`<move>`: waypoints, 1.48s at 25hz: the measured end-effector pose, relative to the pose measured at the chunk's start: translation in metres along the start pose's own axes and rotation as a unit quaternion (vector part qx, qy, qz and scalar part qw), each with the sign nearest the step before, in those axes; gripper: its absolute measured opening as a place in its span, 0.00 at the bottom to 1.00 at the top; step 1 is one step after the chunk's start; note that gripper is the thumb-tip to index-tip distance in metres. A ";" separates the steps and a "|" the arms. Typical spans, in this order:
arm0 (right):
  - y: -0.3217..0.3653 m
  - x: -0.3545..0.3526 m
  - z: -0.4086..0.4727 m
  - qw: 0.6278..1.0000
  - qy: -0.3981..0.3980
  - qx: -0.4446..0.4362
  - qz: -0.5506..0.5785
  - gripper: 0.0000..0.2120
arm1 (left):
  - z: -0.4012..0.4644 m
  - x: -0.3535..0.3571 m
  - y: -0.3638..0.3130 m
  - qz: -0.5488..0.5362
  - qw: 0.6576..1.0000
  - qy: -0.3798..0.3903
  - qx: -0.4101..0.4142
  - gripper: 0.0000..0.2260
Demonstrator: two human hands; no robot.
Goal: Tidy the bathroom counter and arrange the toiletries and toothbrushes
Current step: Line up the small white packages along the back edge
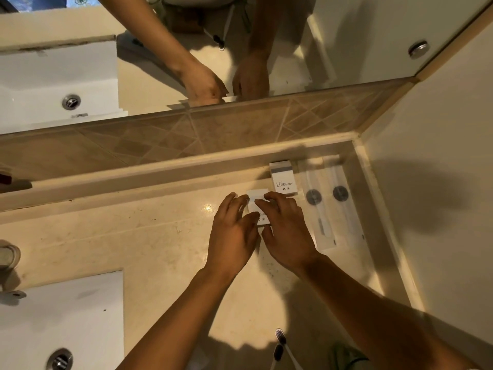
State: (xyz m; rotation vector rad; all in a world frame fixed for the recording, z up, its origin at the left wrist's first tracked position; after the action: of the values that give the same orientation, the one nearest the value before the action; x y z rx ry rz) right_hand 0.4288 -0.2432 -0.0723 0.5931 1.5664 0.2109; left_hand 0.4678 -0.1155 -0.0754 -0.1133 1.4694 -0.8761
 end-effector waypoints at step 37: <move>-0.029 -0.041 -0.018 0.980 -0.121 0.087 0.133 0.20 | 0.007 -0.026 -0.027 0.038 0.998 0.034 -0.028 0.25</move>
State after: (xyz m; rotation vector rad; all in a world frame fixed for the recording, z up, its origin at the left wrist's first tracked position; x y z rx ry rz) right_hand 0.4038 -0.2838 -0.0486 0.9321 1.2757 0.1946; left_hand 0.4660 -0.1221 -0.0381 -0.0704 1.5517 -0.7842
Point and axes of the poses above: each hand's wrist, its own z-axis towards the middle knuckle, its own x-axis out of the palm, y = z × x, the point moved 6 cm from there along z, towards the middle knuckle, and after that the axes turned 7 degrees about -y, right-handed, at the moved point
